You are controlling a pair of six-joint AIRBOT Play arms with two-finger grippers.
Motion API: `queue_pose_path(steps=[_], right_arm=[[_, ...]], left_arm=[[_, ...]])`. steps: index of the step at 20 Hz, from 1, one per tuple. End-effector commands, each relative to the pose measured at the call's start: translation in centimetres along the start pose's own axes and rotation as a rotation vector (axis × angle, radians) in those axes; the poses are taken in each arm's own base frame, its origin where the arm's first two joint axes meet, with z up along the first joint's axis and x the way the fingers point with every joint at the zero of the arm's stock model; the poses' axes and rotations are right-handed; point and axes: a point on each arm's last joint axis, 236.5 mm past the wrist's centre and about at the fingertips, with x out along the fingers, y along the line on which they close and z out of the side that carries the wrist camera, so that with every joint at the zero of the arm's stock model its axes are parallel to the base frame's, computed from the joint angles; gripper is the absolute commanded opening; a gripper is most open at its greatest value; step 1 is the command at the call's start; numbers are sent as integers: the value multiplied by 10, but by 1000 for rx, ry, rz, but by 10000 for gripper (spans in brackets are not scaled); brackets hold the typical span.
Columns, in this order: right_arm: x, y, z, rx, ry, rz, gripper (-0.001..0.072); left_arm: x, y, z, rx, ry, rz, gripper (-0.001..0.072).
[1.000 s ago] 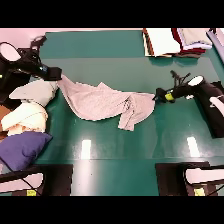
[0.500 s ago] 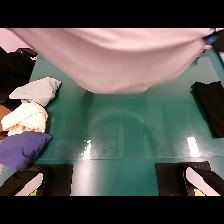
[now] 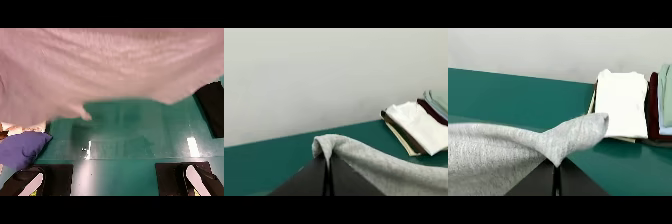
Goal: Fold the shirts.
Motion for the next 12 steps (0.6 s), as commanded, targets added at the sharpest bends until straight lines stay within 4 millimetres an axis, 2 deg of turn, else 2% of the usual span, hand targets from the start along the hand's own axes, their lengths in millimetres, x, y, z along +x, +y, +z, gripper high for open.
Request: queue_pose_path(steps=[1,4,6,8,10,11,12], right_arm=[[30,-24,-47,103,155,9,11],[89,-52,-128,228,398,48,11],[129,-72,-200,255,595,10,11],[166,-81,-259,269,735,-14,11],[200,-79,-289,317,786,1,12],[214,-77,-298,345,791,10,12],[223,-73,-301,363,800,31,20]], left_arm=[[66,12,-94,-71,265,-22,20],[128,23,-230,-170,590,-39,20],[153,29,-319,-225,769,-38,20],[172,36,-393,-245,889,-28,21],[183,44,-443,-254,987,-11,22],[185,45,-455,-260,1014,-11,23],[187,46,-460,-262,1019,-9,178]])
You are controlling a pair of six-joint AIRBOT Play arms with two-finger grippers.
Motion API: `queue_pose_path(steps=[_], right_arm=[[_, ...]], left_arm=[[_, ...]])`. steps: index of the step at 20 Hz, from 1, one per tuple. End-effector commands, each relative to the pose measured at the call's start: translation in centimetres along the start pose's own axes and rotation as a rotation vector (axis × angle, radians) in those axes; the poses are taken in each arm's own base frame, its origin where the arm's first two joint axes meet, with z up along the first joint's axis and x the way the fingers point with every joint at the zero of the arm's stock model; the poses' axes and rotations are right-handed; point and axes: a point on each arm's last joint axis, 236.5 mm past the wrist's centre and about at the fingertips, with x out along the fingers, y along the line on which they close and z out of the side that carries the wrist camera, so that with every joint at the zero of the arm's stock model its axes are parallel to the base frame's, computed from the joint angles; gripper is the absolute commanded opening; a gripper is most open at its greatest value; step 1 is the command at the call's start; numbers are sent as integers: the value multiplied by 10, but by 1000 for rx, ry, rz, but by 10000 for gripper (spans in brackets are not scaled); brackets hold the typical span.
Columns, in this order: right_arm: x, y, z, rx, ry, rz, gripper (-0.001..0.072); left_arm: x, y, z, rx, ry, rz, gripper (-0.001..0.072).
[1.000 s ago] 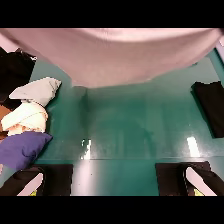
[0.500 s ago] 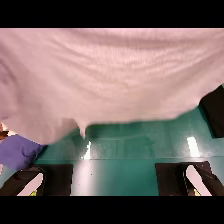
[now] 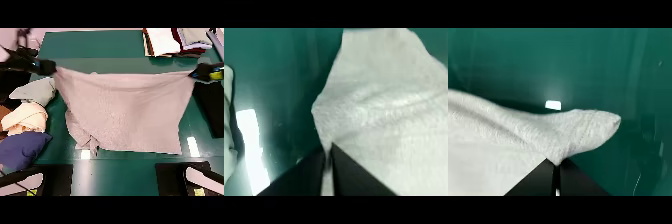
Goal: Fold the shirts.
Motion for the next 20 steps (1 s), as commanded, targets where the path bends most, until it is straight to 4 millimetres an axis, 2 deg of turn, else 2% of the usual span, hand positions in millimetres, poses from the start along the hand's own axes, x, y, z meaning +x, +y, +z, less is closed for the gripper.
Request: queue_pose_path(steps=[1,2,4,5,7,9,12,15,16,17,20], right_arm=[[59,-4,1,48,81,30,204],[59,0,8,49,83,48,366],[46,8,16,42,84,78,366],[37,14,15,29,83,83,365],[22,21,8,3,62,83,365],[11,28,-10,-8,50,82,365],[4,31,-32,0,17,77,365],[3,31,-48,11,-1,71,365],[3,31,-52,14,-2,71,365],[4,30,-56,17,1,70,365],[3,31,-60,17,11,74,365]], left_arm=[[47,19,-25,-22,91,20,501],[40,23,-21,-35,90,23,579],[17,37,-25,-85,138,33,579],[3,44,-34,-114,169,38,580],[-17,53,-60,-152,222,49,579],[-23,50,-105,-183,273,50,579],[-13,19,-190,-273,375,-37,579],[6,-6,-261,-336,471,-97,579],[13,-14,-278,-350,498,-114,579],[20,-20,-286,-359,496,-126,579],[37,-34,-291,-375,455,-136,578]])
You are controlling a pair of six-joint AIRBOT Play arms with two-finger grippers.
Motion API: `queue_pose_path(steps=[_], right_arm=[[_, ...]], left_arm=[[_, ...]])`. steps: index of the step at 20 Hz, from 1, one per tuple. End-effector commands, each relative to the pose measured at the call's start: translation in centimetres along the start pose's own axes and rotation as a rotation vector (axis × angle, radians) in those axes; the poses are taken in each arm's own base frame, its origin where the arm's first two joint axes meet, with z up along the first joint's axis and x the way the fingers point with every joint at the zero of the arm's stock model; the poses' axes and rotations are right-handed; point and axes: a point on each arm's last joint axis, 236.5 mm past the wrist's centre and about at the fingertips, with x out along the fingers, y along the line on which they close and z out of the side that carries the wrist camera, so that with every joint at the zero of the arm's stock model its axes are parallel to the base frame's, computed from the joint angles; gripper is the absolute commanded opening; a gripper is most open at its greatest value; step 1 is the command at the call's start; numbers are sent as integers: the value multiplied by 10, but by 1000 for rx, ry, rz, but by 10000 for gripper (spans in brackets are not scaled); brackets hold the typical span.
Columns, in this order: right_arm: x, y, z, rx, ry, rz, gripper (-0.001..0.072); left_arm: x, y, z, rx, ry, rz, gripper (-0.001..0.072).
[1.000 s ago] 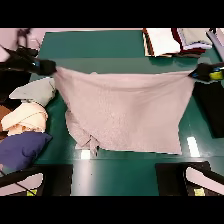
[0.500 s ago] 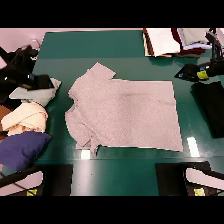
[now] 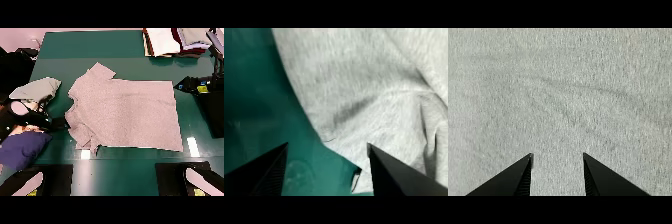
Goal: Fold the shirts.
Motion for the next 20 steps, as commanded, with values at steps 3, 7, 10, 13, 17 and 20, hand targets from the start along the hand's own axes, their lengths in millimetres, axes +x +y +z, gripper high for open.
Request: queue_pose_path(steps=[3,7,10,13,17,20], right_arm=[[0,1,-10,2,13,4,365],[-1,3,-15,1,34,8,365],[-8,-14,-36,11,124,-19,364],[-24,-64,-82,64,287,-163,365],[-24,-120,-175,284,413,-263,518],[-7,-129,-243,453,523,-223,507]], left_arm=[[35,-8,-16,-43,-27,-21,578],[32,-18,-10,-63,-45,-56,305],[14,-32,4,-12,-65,-72,20],[-15,-54,22,87,-83,-97,20],[-41,-73,43,171,-140,-114,20],[-43,-74,45,174,-147,-115,20]])
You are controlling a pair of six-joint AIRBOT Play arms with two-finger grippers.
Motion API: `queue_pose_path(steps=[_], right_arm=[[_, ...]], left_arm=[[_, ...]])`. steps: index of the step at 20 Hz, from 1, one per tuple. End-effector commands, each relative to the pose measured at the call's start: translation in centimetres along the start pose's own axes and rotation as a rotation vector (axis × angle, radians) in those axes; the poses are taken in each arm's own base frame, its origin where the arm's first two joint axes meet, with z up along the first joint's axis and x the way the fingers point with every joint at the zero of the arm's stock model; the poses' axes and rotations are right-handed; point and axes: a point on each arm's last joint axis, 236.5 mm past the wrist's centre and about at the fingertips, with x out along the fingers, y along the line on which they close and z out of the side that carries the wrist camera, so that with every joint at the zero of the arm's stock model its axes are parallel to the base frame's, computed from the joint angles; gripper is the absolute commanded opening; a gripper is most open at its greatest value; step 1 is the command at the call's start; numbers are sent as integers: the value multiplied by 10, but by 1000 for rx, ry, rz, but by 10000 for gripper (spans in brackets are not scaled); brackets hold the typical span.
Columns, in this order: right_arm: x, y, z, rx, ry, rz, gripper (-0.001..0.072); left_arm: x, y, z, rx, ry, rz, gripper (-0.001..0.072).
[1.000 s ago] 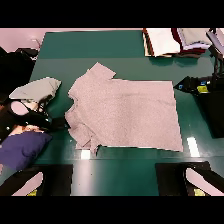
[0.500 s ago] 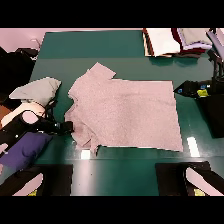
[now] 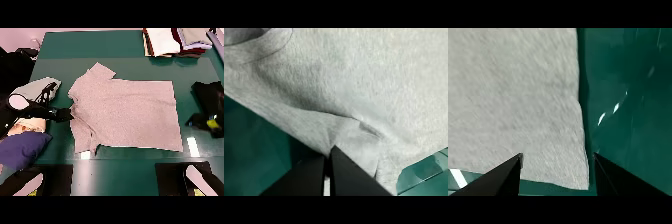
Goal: Fold the shirts.
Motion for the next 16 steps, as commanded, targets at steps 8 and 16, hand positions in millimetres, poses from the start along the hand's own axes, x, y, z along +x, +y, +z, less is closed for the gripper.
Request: queue_pose_path(steps=[8,16], right_arm=[[77,-11,-74,61,285,23,440],[31,31,-28,-221,23,-42,13]], left_arm=[[-6,-6,6,36,-12,-6,21],[-48,-33,34,152,-55,-12,20]])
